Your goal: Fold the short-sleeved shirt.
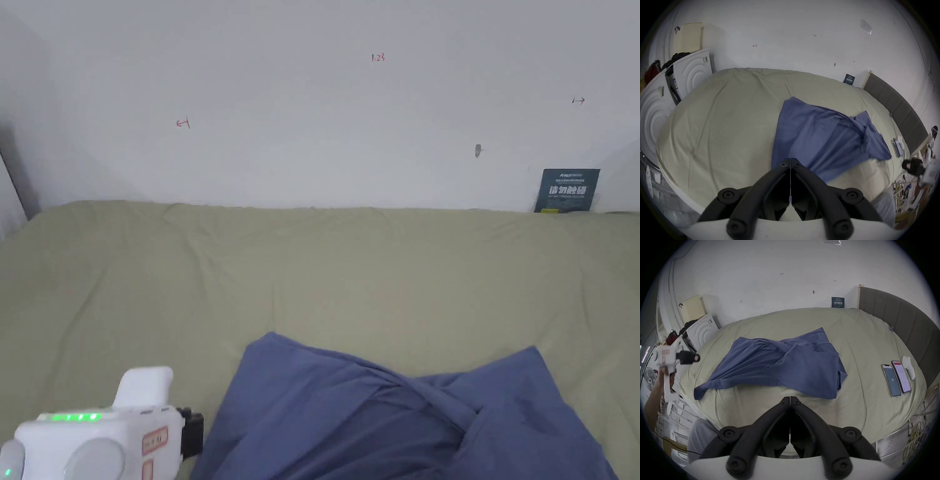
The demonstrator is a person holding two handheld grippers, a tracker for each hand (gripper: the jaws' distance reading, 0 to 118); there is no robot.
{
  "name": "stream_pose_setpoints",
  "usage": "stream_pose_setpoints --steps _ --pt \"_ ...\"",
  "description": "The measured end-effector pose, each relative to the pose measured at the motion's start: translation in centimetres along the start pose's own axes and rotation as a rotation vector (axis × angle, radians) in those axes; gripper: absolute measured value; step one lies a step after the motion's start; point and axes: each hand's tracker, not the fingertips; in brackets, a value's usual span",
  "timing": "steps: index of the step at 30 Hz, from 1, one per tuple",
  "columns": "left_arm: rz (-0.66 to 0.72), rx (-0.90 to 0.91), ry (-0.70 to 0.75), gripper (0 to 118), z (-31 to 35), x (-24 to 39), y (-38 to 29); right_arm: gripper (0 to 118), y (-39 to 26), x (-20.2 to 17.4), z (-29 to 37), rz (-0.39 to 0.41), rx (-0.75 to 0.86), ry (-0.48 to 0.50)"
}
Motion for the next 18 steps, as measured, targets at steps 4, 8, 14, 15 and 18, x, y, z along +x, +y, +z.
stream_pose_setpoints --steps 4,8,14,15,18 --pt "-0.012 -0.013 0.001 0 -7.3 0.8 6.5 0 1.5 0.4 -1.9 0.001 -0.013 -0.001" --pt "0.01 -0.128 0.004 118 -15.3 1.6 10.8 0 2.5 1.0 -3.4 0.003 -0.017 -0.005" --pt "-0.021 -0.194 0.067 115 -22.7 2.6 12.3 0 3.0 2.3 -4.8 0.007 -0.034 -0.022" --pt "-0.025 -0.21 0.061 115 -23.4 2.7 12.1 0 3.0 2.5 -5.0 0.01 -0.039 -0.026" --pt "-0.076 -0.262 0.127 110 -26.3 3.3 11.5 0 3.0 3.3 -5.4 0.002 -0.05 -0.043"
